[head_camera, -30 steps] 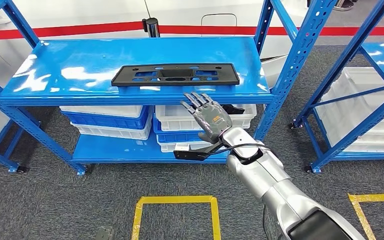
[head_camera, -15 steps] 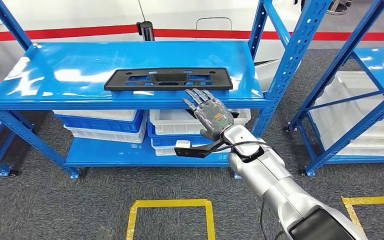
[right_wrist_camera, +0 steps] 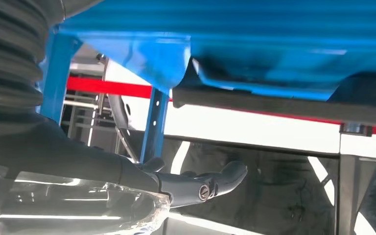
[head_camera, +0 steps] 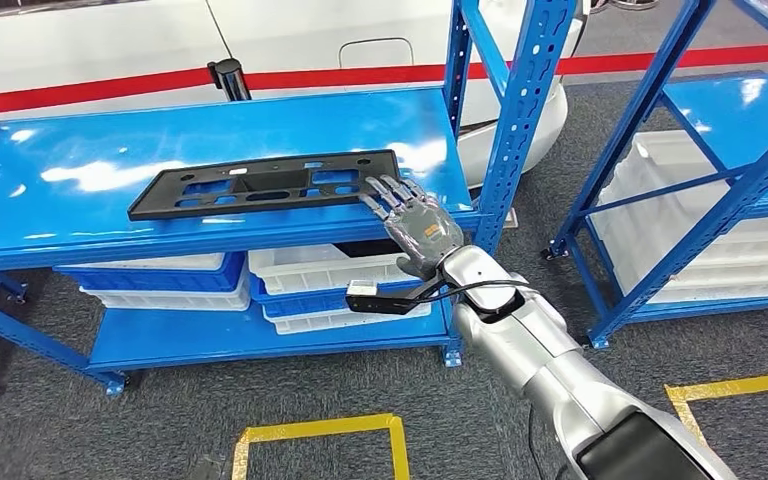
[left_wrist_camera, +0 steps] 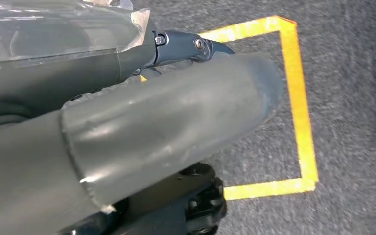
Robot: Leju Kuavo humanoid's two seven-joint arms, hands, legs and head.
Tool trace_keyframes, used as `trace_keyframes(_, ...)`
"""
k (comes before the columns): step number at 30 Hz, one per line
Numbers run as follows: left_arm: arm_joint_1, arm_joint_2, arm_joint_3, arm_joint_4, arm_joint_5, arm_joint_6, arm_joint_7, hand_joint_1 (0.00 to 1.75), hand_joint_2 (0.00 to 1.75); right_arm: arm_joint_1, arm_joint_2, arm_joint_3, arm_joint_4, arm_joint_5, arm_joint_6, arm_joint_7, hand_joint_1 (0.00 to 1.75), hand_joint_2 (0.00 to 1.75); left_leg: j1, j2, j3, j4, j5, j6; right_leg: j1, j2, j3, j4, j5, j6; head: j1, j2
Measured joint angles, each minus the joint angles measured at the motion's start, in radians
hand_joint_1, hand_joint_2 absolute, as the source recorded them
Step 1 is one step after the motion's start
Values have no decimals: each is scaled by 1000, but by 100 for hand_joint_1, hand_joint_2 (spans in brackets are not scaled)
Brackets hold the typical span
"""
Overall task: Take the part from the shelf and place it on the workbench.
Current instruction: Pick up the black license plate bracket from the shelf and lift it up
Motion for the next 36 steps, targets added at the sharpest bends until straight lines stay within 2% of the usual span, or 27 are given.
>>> trace_keyframes(1, 1, 3, 0, 1, 0, 0, 0, 0, 0, 0, 0, 0, 0, 0, 0, 0, 0, 175, -12, -6, 8, -51, 54, 22, 4, 2, 12, -3, -9, 0, 4, 0)
trace_keyframes(2, 1, 5, 0, 2, 0, 0, 0, 0, 0, 1, 0, 0, 0, 0, 0, 0, 0, 175, -23, -11, 17, -94, 92, 40, 4, 3, 21, -8, -15, 1, 6, 0)
trace_keyframes(3, 2, 6, 0, 4, 0, 1, 0, 0, 0, 2, 0, 0, -1, 0, 0, 0, 0, 175, -32, -16, 25, -125, 116, 55, 4, 5, 30, -14, -17, 5, 8, 0)
trace_keyframes(5, 2, 6, 1, 5, 2, 2, 0, 0, 0, 3, 0, 0, -4, 2, 0, 1, 0, 175, -38, -19, 50, -157, 113, 60, 6, 6, 49, -22, -12, 17, 5, 0)
trace_keyframes(6, 2, 5, 1, 5, 2, 2, -1, 0, 0, 2, -1, -1, -6, 4, 0, 2, 0, 175, -37, -18, 67, -171, 114, 60, 7, 3, 52, -15, -12, 22, 4, 0)
trace_keyframes(7, 1, 5, 2, 5, 2, 3, -2, 0, 0, 0, -2, -1, -8, 4, 0, 3, 0, 175, -34, -17, 84, -182, 113, 59, 8, -2, 46, 5, -18, 26, 4, 0)
trace_keyframes(8, 0, 4, 2, 5, 2, 3, -2, 0, 0, -2, -3, -2, -9, 5, 0, 4, 0, 175, -31, -16, 99, -189, 111, 58, 8, -7, 25, 45, -29, 26, 4, 0)
trace_keyframes(11, -1, -1, 3, 5, 2, 2, -3, 0, 0, -5, -8, -2, -10, 7, 0, 5, 0, 175, -26, -14, 123, -193, 94, 52, 3, -15, -93, 217, -79, 31, 4, 0)
trace_keyframes(12, 0, -3, 3, 5, 2, 2, -3, 0, 0, -3, -10, -2, -10, 8, 0, 5, 0, 175, -26, -14, 131, -193, 88, 49, 1, -16, -123, 241, -84, 36, 3, 0)
trace_keyframes(13, 0, -4, 3, 5, 2, 2, -6, 0, 0, -1, -13, -2, -10, 9, 0, 5, 0, 175, -25, -14, 140, -192, 81, 45, -1, -17, -135, 227, -70, 45, 4, 0)
trace_keyframes(14, 1, -5, 3, 5, 2, 2, -12, 0, 0, -1, -14, -2, -10, 10, 0, 5, 0, 175, -23, -15, 152, -192, 73, 41, -4, -19, -128, 176, -37, 55, 4, 0)
trace_keyframes(15, 1, -6, 3, 5, 2, 2, -21, 0, 0, -1, -16, -2, -10, 11, 0, 5, 0, 175, -21, -15, 163, -192, 64, 36, -6, -22, -109, 102, 11, 65, 4, 0)
trace_keyframes(16, 1, -6, 3, 5, 2, 3, -31, 0, 0, 0, -17, -3, -10, 12, 0, 6, 0, 175, -21, -14, 175, -190, 54, 30, -6, -25, -90, 33, 52, 70, 4, 0)
trace_keyframes(17, 0, -7, 3, 5, 2, 4, -38, 0, 0, 0, -17, -3, -10, 14, 0, 5, 0, 175, -21, -14, 181, -190, 46, 23, -5, -29, -72, -17, 78, 63, 4, 0)
trace_keyframes(18, -1, -7, 4, 5, 3, 5, -43, 0, 0, 1, -18, -3, -12, 15, 0, 5, 0, 175, -22, -14, 184, -189, 39, 16, -4, -31, -62, -42, 93, 51, 4, 0)
trace_keyframes(20, 0, -9, 6, 5, 4, 8, -47, 0, 0, 4, -16, -3, -19, 17, 3, 3, 0, 175, -22, -12, 185, -183, 34, 5, -4, -31, -53, -48, 96, 24, 4, 0)
trace_keyframes(22, 0, -9, 9, 5, 5, 11, -50, 0, 0, 5, -11, -2, -31, 19, 9, 2, 0, 175, -19, -10, 180, -160, 20, -5, -11, -28, -45, -53, 99, 12, 3, 0)
trace_keyframes(24, -2, -10, 12, 5, 6, 13, -51, 0, 0, 6, -1, -1, -45, 24, 18, 3, 0, 175, -11, -9, 136, -76, -24, -17, -17, -27, -38, -56, 96, 3, -1, 0)
trace_keyframes(26, -2, -11, 13, 5, 7, 14, -51, 0, 0, 14, 11, 3, -57, 33, 25, 6, 0, 175, -2, -9, 55, 51, -76, -31, -17, -27, -37, -56, 92, -3, -4, 0)
trace_keyframes(27, -2, -12, 14, 5, 7, 14, -51, 0, 0, 21, 16, 7, -62, 37, 29, 8, 0, 175, 2, -8, 24, 90, -84, -36, -17, -27, -36, -56, 91, -4, -4, 0)
trace_keyframes(28, -1, -12, 14, 5, 7, 14, -51, 0, 0, 28, 22, 13, -68, 42, 34, 10, 0, 175, 7, -8, 10, 91, -71, -40, -17, -27, -35, -56, 89, -4, -5, 0)
trace_keyframes(29, -1, -11, 15, 5, 7, 15, -51, 0, 0, 35, 28, 19, -72, 45, 41, 13, 0, 175, 11, -7, 18, 53, -38, -43, -19, -26, -32, -56, 86, -2, -5, 0)
trace_keyframes(31, -2, -12, 16, 5, 7, 18, -51, 0, 0, 43, 44, 32, -77, 49, 52, 22, 0, 175, 17, -6, 73, -88, 46, -49, -21, -24, -24, -56, 82, 5, -5, 0)
trace_keyframes(32, -3, -13, 16, 5, 7, 19, -51, 0, 0, 44, 50, 38, -78, 50, 55, 27, 0, 175, 17, -6, 93, -142, 65, -48, -21, -24, -21, -56, 80, 10, -5, 0)
trace_keyframes(33, -4, -15, 17, 5, 6, 20, -50, 0, 0, 44, 57, 44, -78, 51, 56, 31, 0, 175, 15, -6, 105, -174, 73, -43, -19, -24, -20, -57, 78, 16, -5, 0)
trace_keyframes(34, -4, -16, 17, 5, 6, 20, -49, 0, 0, 45, 62, 50, -77, 52, 55, 33, 0, 175, 11, -7, 107, -182, 72, -37, -17, -23, -21, -57, 76, 22, -4, 0)
trace_keyframes(36, -5, -20, 17, 5, 5, 20, -47, 0, 0, 48, 71, 61, -76, 51, 49, 31, 0, 175, 6, -8, 111, -182, 84, -31, -10, -24, -24, -56, 71, 25, -3, 0)
